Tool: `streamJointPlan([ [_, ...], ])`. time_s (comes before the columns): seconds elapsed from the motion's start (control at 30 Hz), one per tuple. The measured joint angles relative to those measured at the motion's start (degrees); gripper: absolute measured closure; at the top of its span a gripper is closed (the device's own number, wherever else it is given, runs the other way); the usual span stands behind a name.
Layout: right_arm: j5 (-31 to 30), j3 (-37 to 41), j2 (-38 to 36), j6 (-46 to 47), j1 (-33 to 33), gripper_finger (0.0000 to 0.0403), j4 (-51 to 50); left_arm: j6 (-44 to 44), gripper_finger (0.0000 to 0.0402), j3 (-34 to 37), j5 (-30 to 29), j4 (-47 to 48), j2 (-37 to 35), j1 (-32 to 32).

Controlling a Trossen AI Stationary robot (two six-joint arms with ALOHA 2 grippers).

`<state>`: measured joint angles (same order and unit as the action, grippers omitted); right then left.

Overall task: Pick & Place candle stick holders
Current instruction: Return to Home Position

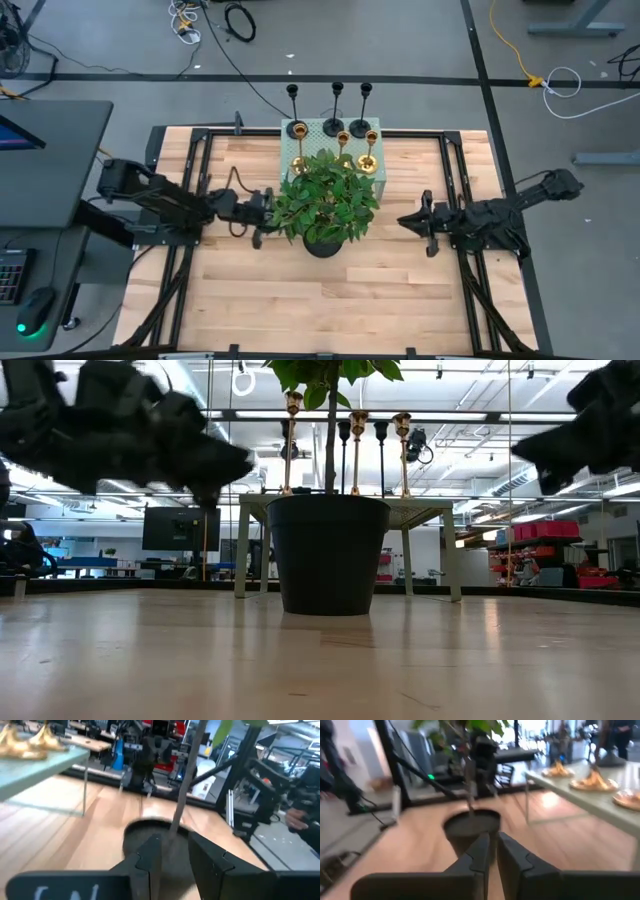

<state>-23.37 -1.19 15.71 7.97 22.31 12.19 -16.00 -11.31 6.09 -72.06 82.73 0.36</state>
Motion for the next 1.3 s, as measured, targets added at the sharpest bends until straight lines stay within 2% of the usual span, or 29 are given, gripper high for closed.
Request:
streamJointPlan([
  [0.13, -2.04, 0.0, -1.86, 0.34, -3.53, 0.0371, -2.8, -0.97, 0.0303, 7.53, 2.61, -0.52, -7.54, 1.74],
  [0.23, -0.01, -0.02, -3.14, -1.86, -5.17, 0.0371, -2.65, -0.21, 0.0303, 10.83, 2.87, 2.55, -14.5, 2.47],
  [0.37, -2.81, -0.02, -4.16, -2.97, -6.87, 0.0371, -4.69, -0.57, 0.0303, 10.86, 5.24, 14.18, -24.02, 2.65],
  [0.43, -4.77, -0.02, -4.44, -3.98, -7.91, 0.0371, -5.45, 0.47, 0.0303, 10.86, 4.29, 20.1, -28.9, 3.31],
  [0.57, -2.78, -0.04, -5.26, -3.9, -9.14, 0.0371, -7.4, 3.16, 0.0303, 10.86, 0.34, 32.47, -38.85, 4.67],
  [0.77, -3.62, -0.04, -5.73, -4.13, -9.23, 0.0371, -9.1, 4.45, 0.0303, 10.86, 3.27, 51.02, -57.08, 5.66],
  [0.9, -9.01, -0.04, -5.73, -4.12, -9.22, 0.0371, -8.95, 4.67, 0.0303, 10.86, 0.61, 63.57, -69.25, 5.72],
  [1.03, -7.9, -0.04, -5.73, -4.45, -9.21, 0.0371, -8.29, 5.78, 0.0303, 7.92, -5.26, 78.12, -79.38, 5.7],
  [1.1, -6.2, -0.04, -5.73, -4.76, -9.21, 0.0371, -8.0, 6.17, 0.0303, 5.06, -6.03, 87.57, -82.7, 5.67],
  [1.13, -5.05, -0.24, -5.79, -4.97, -9.21, 0.0371, -8.36, 6.77, 0.0303, 3.68, -5.11, 89.15, -82.56, 5.46],
  [1.2, -4.26, -1.35, -6.32, -5.25, -9.19, 0.0371, -9.98, 8.83, 0.0303, 2.45, -3.13, 87.18, -82.62, 4.55],
  [1.3, -6.94, -2.32, -7.3, -4.98, -9.19, 0.0371, -12.47, 8.83, 0.0303, 2.01, -4.35, 85.19, -82.59, 4.13],
])
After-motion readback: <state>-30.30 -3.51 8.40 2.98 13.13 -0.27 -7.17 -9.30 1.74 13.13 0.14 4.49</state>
